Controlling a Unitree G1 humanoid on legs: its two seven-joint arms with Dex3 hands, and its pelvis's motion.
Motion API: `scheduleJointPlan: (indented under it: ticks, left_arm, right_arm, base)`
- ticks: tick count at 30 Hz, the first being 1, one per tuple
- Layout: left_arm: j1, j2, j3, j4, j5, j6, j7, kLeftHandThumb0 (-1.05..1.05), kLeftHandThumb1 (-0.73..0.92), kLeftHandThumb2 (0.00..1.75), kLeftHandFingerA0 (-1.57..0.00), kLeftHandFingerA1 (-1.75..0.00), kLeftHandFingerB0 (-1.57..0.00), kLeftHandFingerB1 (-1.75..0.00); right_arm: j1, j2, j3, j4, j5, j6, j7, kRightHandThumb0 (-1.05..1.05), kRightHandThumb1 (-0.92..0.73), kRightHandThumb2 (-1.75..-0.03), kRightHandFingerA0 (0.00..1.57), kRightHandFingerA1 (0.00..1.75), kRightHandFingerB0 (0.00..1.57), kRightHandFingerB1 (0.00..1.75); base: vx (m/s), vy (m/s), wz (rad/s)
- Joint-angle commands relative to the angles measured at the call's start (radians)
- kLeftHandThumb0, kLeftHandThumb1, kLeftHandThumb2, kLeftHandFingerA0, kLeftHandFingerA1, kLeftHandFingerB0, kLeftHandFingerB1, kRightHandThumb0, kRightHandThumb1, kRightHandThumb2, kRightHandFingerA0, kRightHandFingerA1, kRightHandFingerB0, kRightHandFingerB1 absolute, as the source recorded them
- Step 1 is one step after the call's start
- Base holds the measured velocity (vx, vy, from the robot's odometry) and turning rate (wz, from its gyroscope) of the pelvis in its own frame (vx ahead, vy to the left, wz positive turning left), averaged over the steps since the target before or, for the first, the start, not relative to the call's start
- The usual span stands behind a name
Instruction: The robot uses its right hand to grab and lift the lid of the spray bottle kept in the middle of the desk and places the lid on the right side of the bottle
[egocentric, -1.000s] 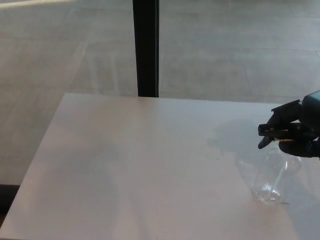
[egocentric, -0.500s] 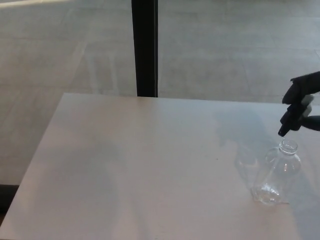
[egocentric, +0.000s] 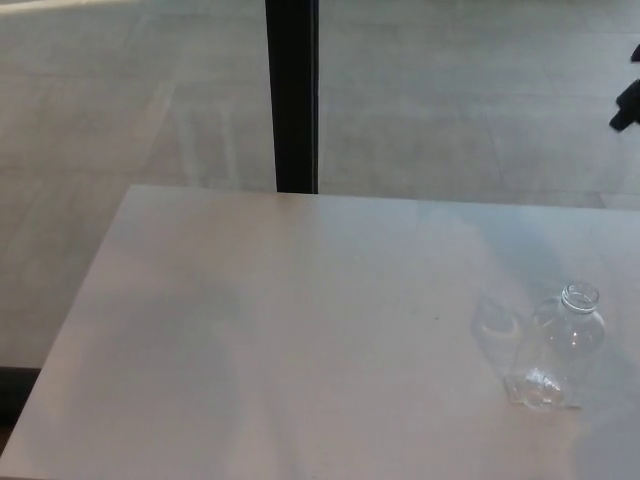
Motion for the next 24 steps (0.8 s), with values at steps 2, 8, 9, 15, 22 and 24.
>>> scheduleJointPlan:
  ticks: [2,8,9,15,22,24]
  left_arm:
    - [0.007,0.023,0.0,0.003,-0.003,-0.008,0.006,-0.84,0.87,0.66,-0.56,-0.49,-0.39,-0.4]
    - [0.012,0.019,-0.001,0.003,-0.003,-0.017,0.006,-0.85,0.87,0.66,-0.56,-0.51,-0.4,-0.41]
    - [0.013,0.018,-0.003,0.005,0.0,-0.019,0.008,-0.84,0.88,0.66,-0.57,-0.5,-0.4,-0.4]
    - [0.008,0.016,0.002,0.005,-0.007,-0.012,0.005,-0.84,0.88,0.67,-0.55,-0.49,-0.38,-0.39]
    - [0.002,0.016,-0.003,0.002,-0.001,-0.02,0.008,-0.83,0.87,0.66,-0.57,-0.49,-0.39,-0.4]
    - [0.003,0.019,-0.002,0.001,-0.003,-0.022,0.003,-0.82,0.88,0.66,-0.56,-0.49,-0.39,-0.4]
  right_arm:
    - [-0.057,-0.024,-0.092,0.045,0.085,0.096,0.033,-0.25,-0.63,-0.8,0.87,1.68,0.95,0.71]
    - [-0.009,-0.01,-0.2,0.112,0.153,0.09,-0.016,-0.2,-0.65,-0.81,0.93,1.62,0.94,0.77]
    - [0.012,0.003,-0.215,0.111,0.164,0.097,-0.022,-0.19,-0.66,-0.8,0.92,1.64,0.94,0.77]
    - [0.239,0.055,-0.21,0.077,0.082,0.086,-0.11,-0.31,-0.7,-0.7,0.9,1.61,0.96,0.7]
    - [0.414,0.123,-0.17,0.136,-0.001,0.108,-0.267,-0.32,-0.66,-0.76,0.94,1.55,0.96,0.71]
    - [0.438,0.148,-0.144,0.167,-0.017,0.122,-0.287,-0.39,-0.69,-0.71,0.93,1.56,0.94,0.71]
  base:
    - [0.0,0.0,0.0]
    - [0.0,0.0,0.0]
    - [0.0,0.0,0.0]
    - [0.0,0.0,0.0]
    - [0.0,0.0,0.0]
    - [0.0,0.0,0.0]
